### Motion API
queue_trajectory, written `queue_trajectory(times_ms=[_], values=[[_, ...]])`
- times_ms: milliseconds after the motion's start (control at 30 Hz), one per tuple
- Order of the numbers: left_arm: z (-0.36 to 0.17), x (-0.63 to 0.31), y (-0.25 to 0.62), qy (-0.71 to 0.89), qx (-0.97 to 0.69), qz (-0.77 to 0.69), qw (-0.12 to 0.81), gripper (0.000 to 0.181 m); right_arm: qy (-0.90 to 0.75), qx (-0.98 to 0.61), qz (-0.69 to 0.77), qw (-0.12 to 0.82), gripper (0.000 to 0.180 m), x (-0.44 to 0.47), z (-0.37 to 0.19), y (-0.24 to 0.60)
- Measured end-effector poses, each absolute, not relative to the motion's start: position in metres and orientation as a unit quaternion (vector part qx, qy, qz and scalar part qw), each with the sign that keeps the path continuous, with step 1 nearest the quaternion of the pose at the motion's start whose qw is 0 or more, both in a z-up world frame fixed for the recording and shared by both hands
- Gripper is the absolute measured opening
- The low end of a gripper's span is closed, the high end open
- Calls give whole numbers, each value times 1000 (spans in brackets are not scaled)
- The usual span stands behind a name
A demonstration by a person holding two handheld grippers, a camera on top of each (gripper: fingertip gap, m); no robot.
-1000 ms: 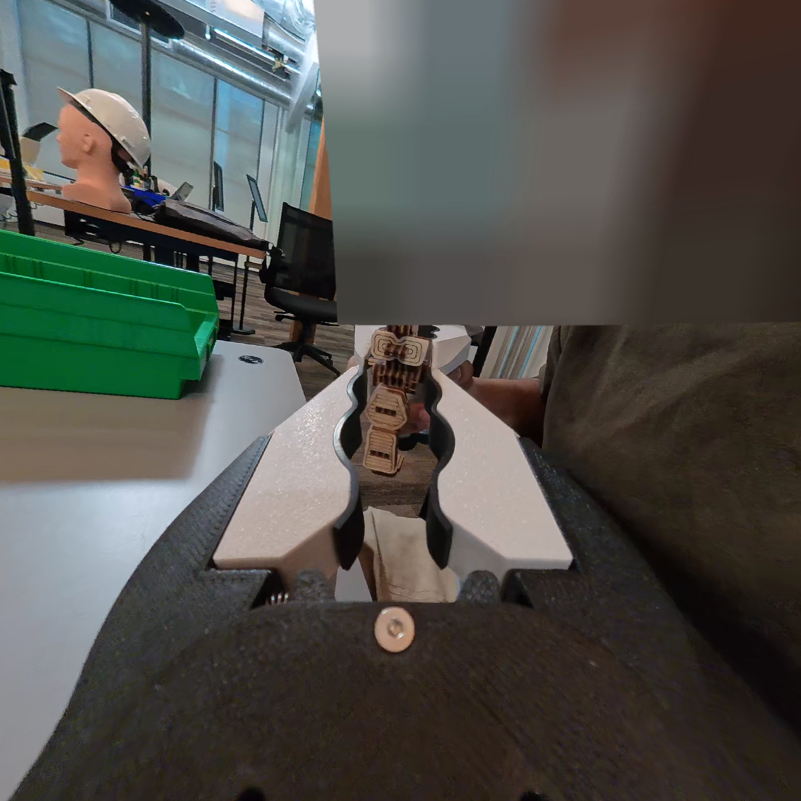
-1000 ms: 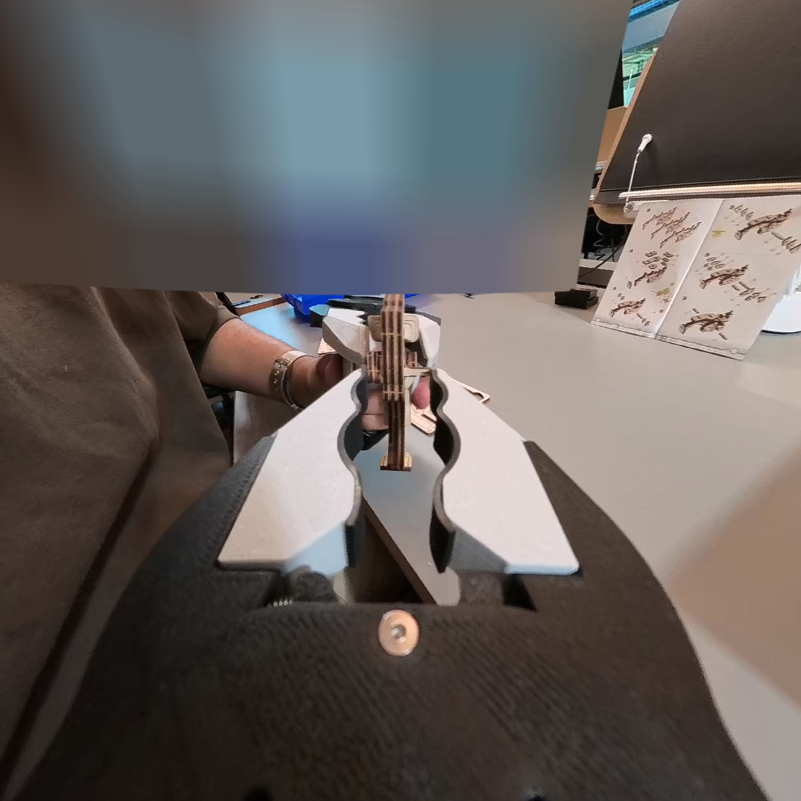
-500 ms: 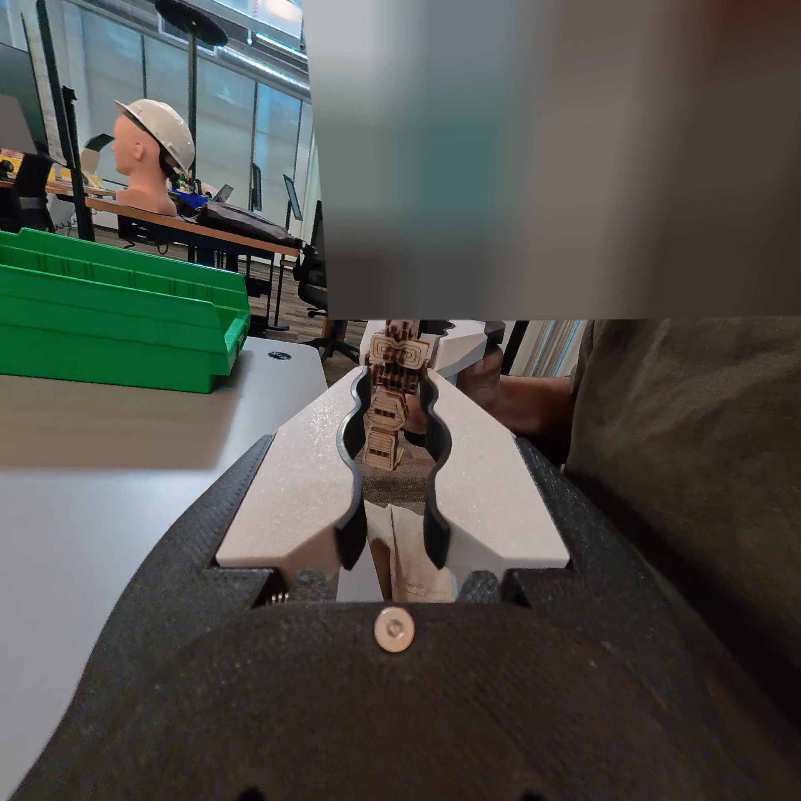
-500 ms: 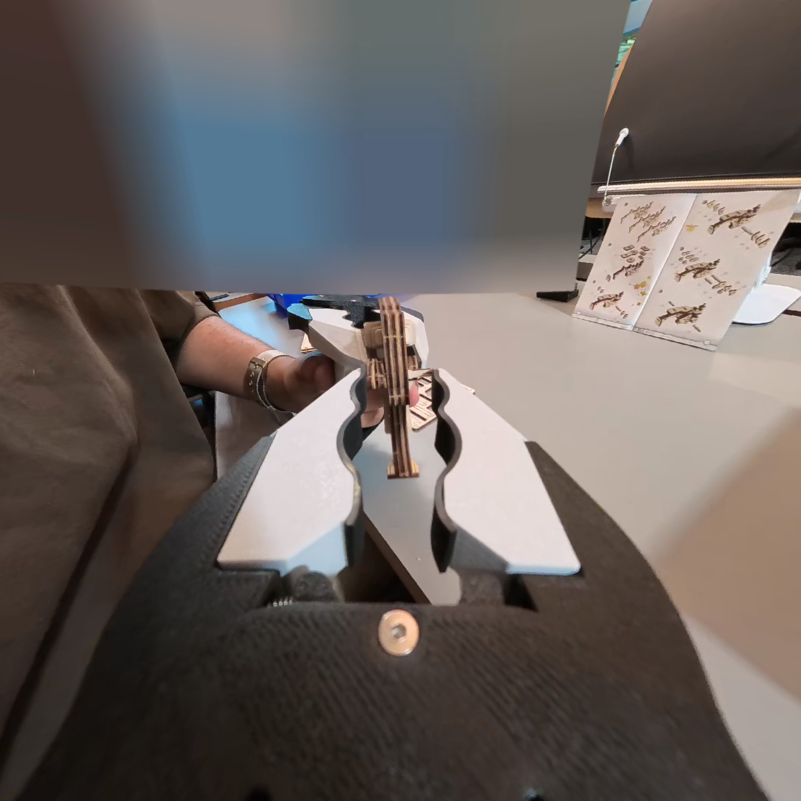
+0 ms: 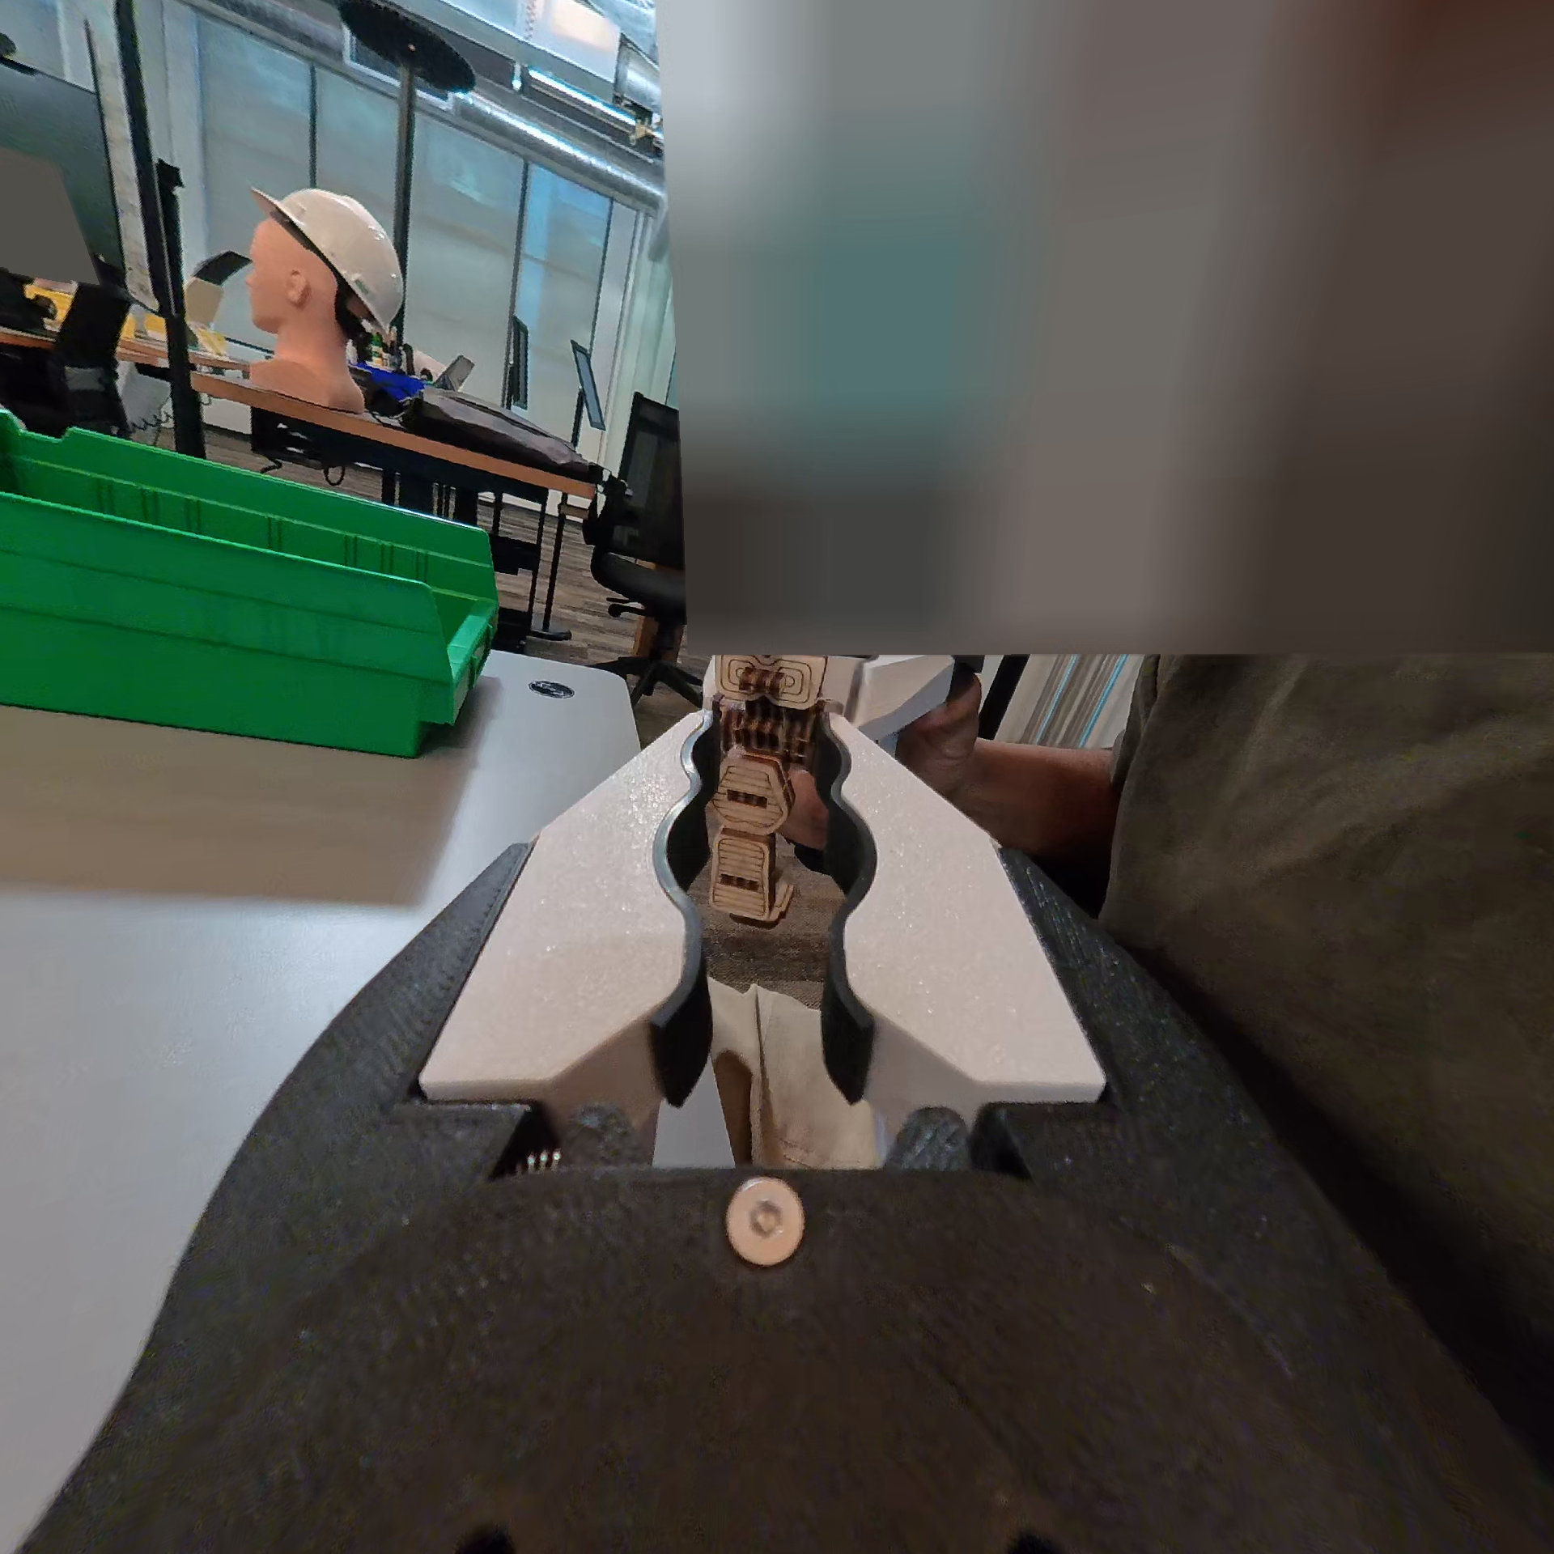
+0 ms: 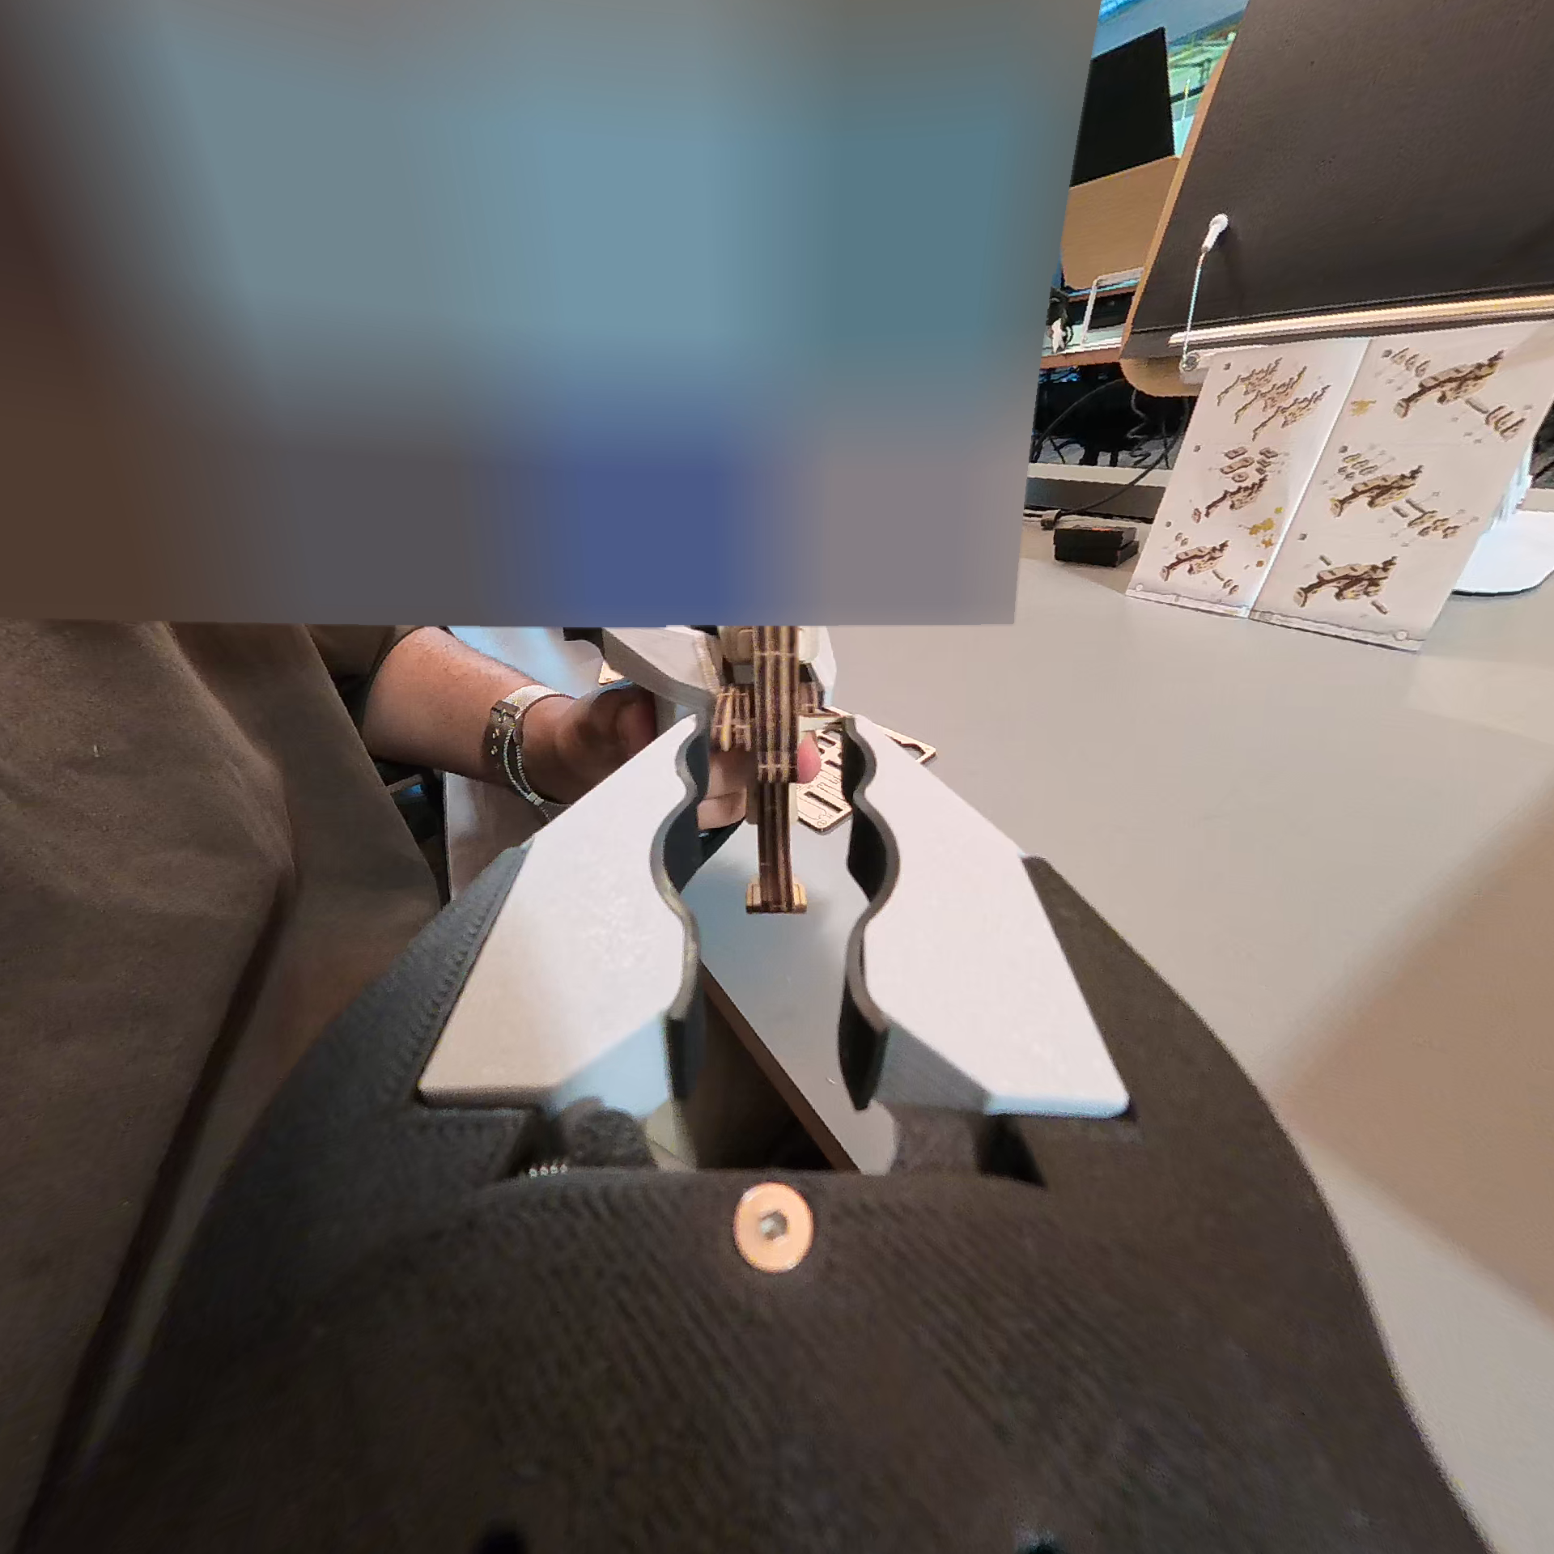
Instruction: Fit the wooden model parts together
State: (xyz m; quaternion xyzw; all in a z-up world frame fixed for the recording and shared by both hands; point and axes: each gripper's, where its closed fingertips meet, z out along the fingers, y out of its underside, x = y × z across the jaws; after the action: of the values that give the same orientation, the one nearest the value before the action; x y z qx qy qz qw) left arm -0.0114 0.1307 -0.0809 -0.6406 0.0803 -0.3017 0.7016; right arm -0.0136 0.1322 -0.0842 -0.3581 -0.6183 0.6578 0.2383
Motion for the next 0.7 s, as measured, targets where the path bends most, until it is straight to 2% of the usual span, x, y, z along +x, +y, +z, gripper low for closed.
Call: queue_trajectory(times_ms=[133, 400, 533, 700], values=[[-81, -14, 131, 70, -640, -308, 701, 18, -621, -358, 657, 234, 36, -13, -85, 130], [-76, -22, 130, 46, -627, -323, 708, 16, -627, -370, 651, 215, 27, -13, -90, 132], [-77, -24, 132, 39, -631, -317, 707, 16, -621, -379, 649, 220, 29, -16, -90, 133], [-85, -27, 136, 20, -640, -324, 696, 15, -584, -401, 687, 161, 39, -16, -87, 138]])
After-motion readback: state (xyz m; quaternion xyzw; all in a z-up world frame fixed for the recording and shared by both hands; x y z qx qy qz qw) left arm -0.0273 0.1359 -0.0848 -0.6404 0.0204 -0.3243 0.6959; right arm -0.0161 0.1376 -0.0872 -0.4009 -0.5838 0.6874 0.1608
